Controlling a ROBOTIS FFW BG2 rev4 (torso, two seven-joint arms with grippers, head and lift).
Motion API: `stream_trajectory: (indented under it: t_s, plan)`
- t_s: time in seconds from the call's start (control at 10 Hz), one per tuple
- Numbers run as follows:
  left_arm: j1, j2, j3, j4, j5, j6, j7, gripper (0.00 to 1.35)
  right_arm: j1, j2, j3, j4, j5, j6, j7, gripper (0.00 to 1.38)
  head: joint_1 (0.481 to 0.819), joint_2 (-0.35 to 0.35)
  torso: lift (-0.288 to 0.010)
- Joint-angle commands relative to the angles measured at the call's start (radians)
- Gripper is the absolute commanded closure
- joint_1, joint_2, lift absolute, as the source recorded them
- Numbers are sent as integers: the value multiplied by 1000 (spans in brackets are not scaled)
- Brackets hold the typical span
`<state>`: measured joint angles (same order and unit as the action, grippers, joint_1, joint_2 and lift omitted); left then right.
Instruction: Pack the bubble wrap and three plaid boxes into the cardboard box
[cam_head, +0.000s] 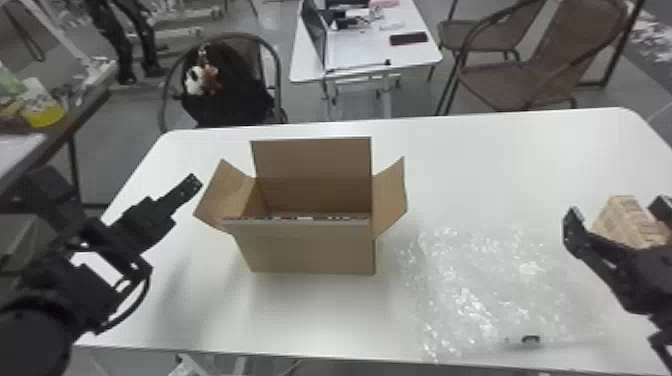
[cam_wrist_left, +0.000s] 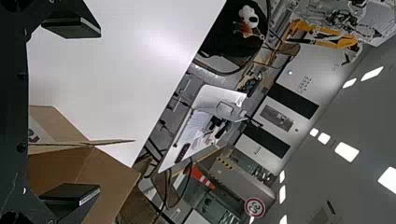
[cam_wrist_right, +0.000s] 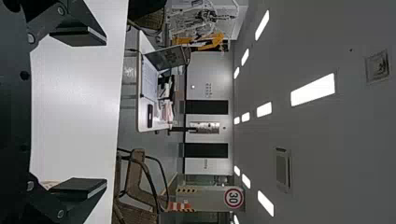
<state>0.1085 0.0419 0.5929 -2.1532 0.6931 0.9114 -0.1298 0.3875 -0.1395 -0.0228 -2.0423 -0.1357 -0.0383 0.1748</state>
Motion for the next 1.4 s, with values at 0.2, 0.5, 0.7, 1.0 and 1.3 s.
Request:
stream_trajectory:
  t_s: [0.2,0.5,0.7,1.0,1.3]
  plan:
    - [-46,33,-41,58,82,72,-37,234,-6,-2,3,4,-4,3,0,214,695,173,-174]
    - [-72,70,-50,56,40,165,-54,616,-6,-3,3,7,-12,5,0,216,695,138,-174]
    - [-79,65,-44,56,63,184,-54,1116,-6,-6,4,8,-15,6,0,216,695,135,-174]
    - [-69,47,-45,55,69,152,-53,1216,-7,-11,11,14,-22,11,0,216,695,129,-174]
    - [-56,39,-42,55,72,129,-54,1216,-24,-45,52,8,-59,92,0,216,695,134,-174]
